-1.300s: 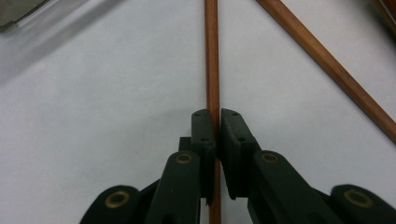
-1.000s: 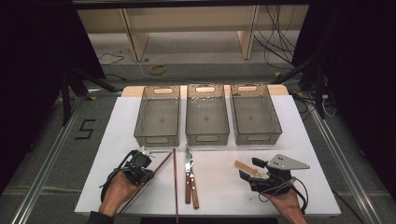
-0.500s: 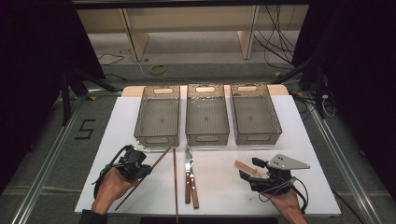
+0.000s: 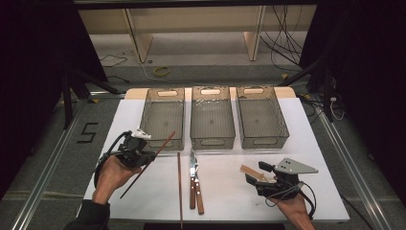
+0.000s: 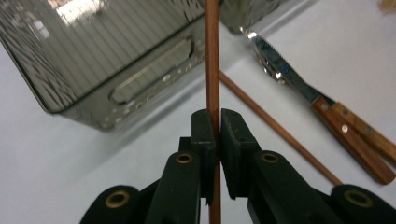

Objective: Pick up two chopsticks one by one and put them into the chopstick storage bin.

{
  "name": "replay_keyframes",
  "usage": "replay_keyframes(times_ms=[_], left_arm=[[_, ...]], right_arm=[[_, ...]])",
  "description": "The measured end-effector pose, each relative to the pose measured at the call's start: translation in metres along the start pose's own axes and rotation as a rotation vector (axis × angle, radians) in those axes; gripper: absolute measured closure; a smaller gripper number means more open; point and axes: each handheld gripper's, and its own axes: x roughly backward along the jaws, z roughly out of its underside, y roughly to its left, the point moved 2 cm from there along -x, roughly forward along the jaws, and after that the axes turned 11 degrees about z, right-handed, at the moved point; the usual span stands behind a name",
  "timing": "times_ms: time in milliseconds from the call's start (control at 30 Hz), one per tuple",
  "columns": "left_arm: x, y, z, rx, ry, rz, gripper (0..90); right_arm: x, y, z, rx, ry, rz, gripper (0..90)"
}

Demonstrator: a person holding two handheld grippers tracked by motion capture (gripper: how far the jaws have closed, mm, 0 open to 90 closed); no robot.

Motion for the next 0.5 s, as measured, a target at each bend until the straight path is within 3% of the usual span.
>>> replay_keyframes(times_ms=[267, 500], left_arm=[[0.006, 0.012, -0.029, -0.007, -0.040, -0.018, 84.0], [0.004, 0.028, -0.042, 0.006, -0.066, -0.027, 83.9]], right_arm=[[0.000, 0.000, 0.000, -0.002, -0.001, -0.001, 30.5], [0.000, 0.000, 0.000, -0.002, -0.002, -0.002, 30.5]])
